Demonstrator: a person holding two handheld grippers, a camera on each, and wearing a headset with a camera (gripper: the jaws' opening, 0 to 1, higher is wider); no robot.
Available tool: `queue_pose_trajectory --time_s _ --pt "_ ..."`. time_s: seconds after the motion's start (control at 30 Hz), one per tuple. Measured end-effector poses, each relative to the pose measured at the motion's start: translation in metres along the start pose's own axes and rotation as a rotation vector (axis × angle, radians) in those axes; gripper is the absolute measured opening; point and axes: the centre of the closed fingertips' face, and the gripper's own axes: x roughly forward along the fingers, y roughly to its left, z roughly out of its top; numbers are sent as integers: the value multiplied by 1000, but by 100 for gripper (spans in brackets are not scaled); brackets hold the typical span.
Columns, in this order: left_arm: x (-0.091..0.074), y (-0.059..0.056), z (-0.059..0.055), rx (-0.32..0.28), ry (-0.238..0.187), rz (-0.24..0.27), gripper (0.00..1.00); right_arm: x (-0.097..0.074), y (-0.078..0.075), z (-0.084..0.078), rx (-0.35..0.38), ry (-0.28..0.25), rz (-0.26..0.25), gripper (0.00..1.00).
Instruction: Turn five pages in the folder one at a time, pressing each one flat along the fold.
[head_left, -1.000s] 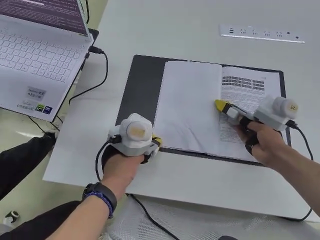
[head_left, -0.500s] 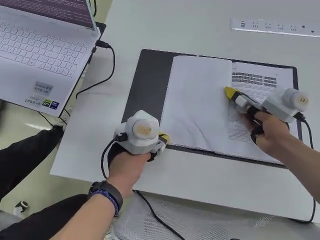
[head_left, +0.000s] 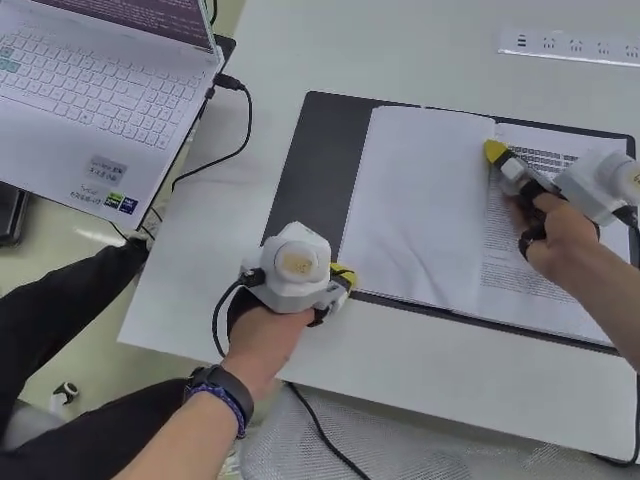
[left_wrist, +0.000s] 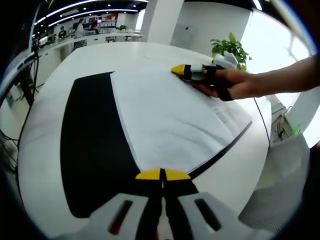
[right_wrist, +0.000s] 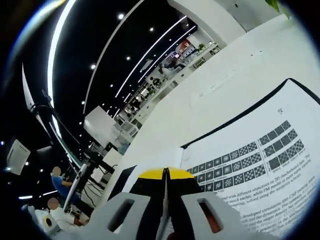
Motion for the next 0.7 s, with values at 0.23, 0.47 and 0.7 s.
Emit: queue_pose_trajectory --time_s 0.23,0.47,0.7 --pt "1 1 -1 0 0 -1 0 18 -13 12 13 -14 -29 0" --pt "2 1 -1 4 2 -3 0 27 -8 18 12 -1 -42 0" --pt "1 0 -1 1 -2 -3 0 28 -7 15 -24 14 -35 0"
